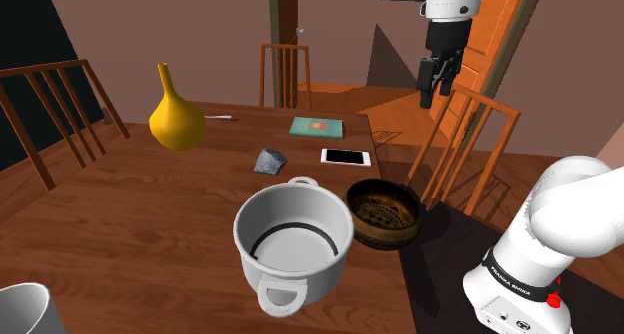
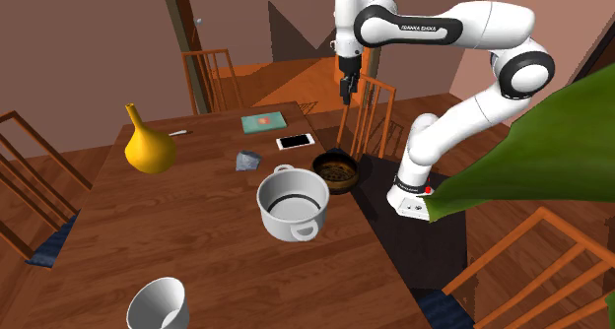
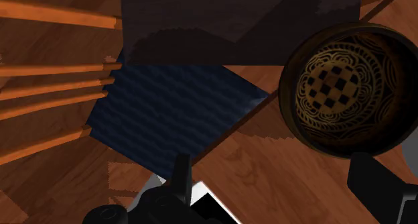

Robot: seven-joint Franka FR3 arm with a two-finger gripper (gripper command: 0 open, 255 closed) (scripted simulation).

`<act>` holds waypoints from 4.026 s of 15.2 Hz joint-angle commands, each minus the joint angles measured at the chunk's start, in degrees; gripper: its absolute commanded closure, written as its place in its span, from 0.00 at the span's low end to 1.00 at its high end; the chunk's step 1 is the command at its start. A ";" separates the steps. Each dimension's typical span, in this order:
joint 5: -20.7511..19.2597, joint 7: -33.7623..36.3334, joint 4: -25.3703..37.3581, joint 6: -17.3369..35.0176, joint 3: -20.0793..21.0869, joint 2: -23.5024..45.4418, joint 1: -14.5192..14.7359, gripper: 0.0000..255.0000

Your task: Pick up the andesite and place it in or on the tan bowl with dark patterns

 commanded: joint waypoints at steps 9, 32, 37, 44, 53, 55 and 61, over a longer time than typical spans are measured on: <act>1.18 5.17 4.36 9.30 5.61 15.02 1.29 0.00; -11.27 20.52 44.07 15.16 14.14 67.62 9.16 0.00; -12.58 21.18 47.07 16.22 13.76 72.26 10.36 0.00; -12.84 21.48 43.63 19.67 13.58 72.29 9.88 0.00; -12.83 21.48 43.63 19.67 13.58 72.29 9.88 1.00; -12.83 21.48 43.63 19.67 13.58 72.29 9.88 1.00; -10.36 24.92 32.82 29.57 13.78 65.21 7.22 0.00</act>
